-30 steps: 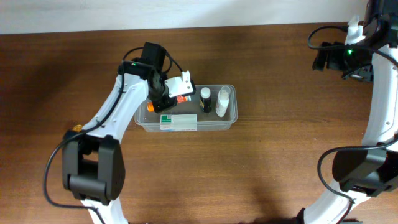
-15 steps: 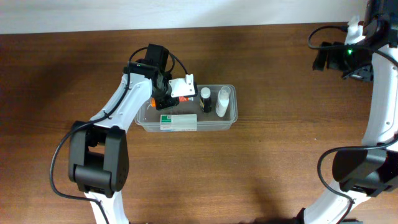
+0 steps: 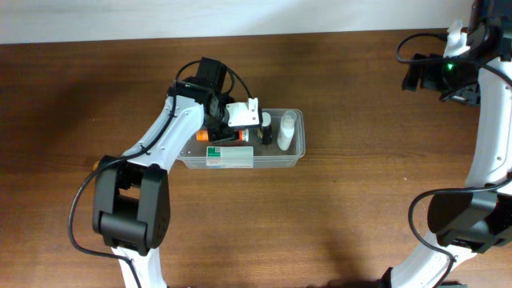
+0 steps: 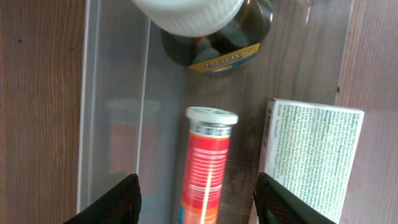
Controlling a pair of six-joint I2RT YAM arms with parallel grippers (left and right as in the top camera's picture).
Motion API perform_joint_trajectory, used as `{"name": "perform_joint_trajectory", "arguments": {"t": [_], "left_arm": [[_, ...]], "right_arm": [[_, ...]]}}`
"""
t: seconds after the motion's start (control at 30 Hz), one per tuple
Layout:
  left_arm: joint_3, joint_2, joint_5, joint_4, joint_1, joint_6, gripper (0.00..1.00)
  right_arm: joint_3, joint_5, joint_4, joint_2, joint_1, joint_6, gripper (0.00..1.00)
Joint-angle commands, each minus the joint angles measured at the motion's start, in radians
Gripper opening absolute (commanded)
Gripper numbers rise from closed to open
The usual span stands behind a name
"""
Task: Pack container
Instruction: 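Lift the tube with the left gripper and lay it in the container, then open the left gripper and move it to the small jar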
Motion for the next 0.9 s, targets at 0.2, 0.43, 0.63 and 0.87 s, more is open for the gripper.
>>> {"name": "perform_joint_trajectory", "arguments": {"t": [0.2, 0.43, 0.63, 0.87], "left_arm": [[0.125, -0.047, -0.143, -0.01, 0.016, -0.351, 0.61], [0.186, -0.211, -0.132, -0.11, 0.05, -0.528, 0.7], [0.186, -0.314, -0.172, -0.205, 0.077, -0.678, 0.75], [0.157, -0.317, -0.191, -0.402, 0.337, -1.075, 0.87]], "right_arm": [[0.015, 0.009, 0.0, -0.007, -0.003, 0.005, 0.98], [0.014, 0.009, 0.0, -0.007, -0.003, 0.005, 0.98], [0.015, 0.009, 0.0, -0.007, -0.003, 0.005, 0.99], [0.015, 0.009, 0.0, -0.007, -0.003, 0.005, 0.98]]}}
